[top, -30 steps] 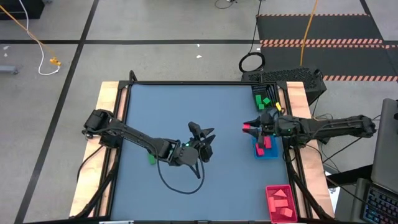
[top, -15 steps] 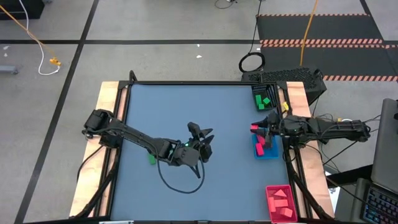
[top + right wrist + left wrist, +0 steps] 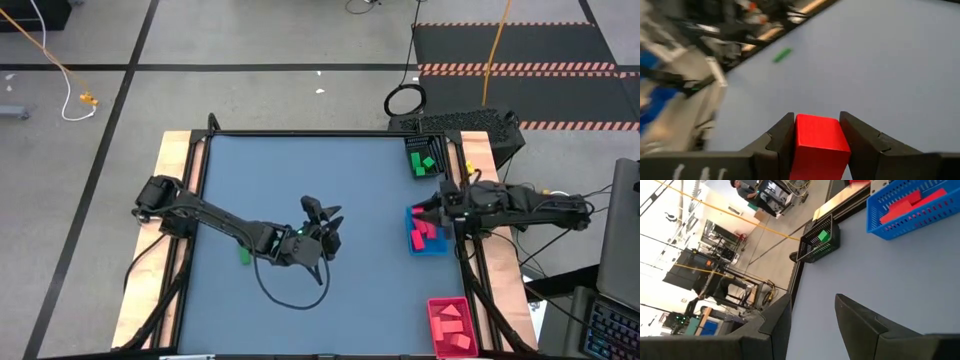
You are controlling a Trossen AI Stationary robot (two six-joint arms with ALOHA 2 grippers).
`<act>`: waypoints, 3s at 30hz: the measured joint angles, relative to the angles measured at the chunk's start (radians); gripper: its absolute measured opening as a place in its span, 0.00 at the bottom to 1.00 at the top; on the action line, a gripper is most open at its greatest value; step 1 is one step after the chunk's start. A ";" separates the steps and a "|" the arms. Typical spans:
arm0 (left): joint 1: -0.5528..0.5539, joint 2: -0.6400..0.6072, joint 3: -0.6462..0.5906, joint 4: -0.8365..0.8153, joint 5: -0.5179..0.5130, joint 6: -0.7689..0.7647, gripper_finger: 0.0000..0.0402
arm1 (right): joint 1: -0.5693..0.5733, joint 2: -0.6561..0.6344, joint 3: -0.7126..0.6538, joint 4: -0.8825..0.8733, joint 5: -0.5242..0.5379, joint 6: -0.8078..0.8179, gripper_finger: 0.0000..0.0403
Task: Sort & place blocks by color
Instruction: Put the red block into the blue bin, then put the green block into the black bin
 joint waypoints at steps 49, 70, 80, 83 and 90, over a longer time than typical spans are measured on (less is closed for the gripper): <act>-0.020 -0.156 0.021 -0.355 0.393 -0.545 0.38 | 0.000 0.198 -0.159 0.660 -0.325 -0.024 0.49; 0.001 -0.235 -0.084 -1.320 0.915 -1.645 0.38 | 0.070 0.779 -0.065 1.253 -0.304 -0.258 0.49; 0.075 -0.234 -0.297 -1.190 1.130 -1.710 0.38 | 0.133 0.731 -0.062 1.254 -0.304 -0.229 0.49; 0.097 -0.234 -0.363 -1.191 1.159 -1.729 0.38 | 0.146 0.703 -0.062 1.254 -0.305 -0.232 0.49; 0.140 -0.235 -0.464 -1.025 1.221 -1.732 0.38 | 0.159 0.655 -0.062 1.195 -0.305 -0.261 0.49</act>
